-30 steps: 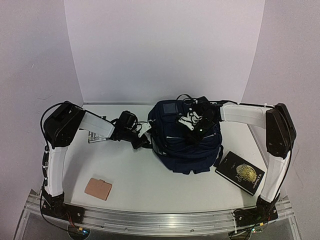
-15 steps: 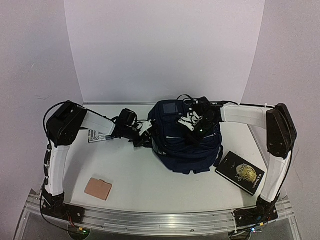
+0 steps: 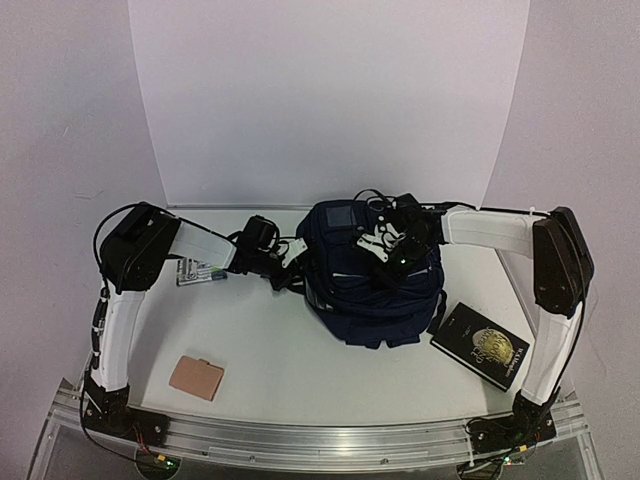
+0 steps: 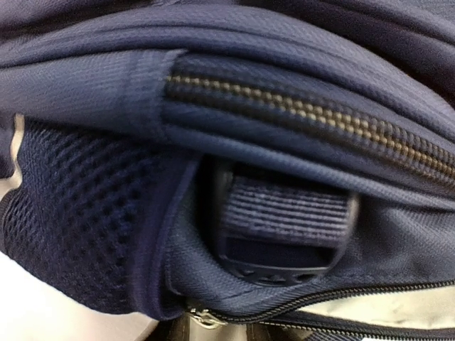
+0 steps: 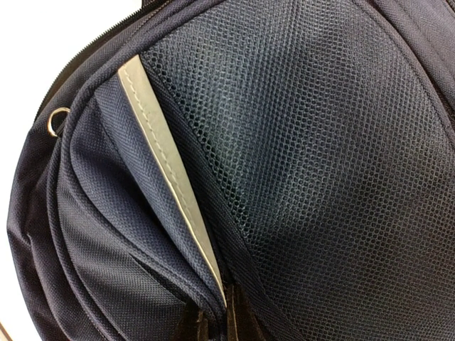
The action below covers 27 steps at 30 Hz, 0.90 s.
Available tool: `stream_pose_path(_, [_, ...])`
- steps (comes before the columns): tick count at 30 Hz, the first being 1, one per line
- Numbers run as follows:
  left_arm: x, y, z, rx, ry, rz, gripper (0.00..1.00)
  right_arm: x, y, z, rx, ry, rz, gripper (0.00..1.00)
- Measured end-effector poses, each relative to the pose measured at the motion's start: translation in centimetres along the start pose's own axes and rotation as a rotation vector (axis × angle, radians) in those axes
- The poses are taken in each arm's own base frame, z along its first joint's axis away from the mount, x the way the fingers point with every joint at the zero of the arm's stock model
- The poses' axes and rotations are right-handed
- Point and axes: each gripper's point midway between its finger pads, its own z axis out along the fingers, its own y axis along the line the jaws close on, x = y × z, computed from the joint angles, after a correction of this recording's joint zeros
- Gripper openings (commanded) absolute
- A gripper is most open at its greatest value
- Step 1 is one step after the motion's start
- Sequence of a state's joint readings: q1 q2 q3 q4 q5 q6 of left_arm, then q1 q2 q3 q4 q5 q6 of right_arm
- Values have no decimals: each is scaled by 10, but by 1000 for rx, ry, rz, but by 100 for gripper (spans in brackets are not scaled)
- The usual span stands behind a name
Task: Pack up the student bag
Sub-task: Zip the student bag at the center of the board.
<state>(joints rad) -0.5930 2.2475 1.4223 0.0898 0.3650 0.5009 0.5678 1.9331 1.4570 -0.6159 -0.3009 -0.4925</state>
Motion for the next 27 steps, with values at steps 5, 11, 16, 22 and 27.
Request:
stream_pose_path(5, [-1,5,0,-26,-6,0,0,0,0,0,0,0,0,0])
stream_pose_path(11, [4,-1,-8,-20,5,10,0,0,0,0,1,0,7,0])
stream_pose_path(16, [0,-12,-29,-1,32,50,0,-1,-1,1,-4,9,32,0])
stream_pose_path(22, [4,-48,-43,61,99,100,0,-6,-3,5,-16,17,69,0])
stream_pose_path(27, [3,-98,-39,135,141,146,0,-7,-3,6,-22,25,94,0])
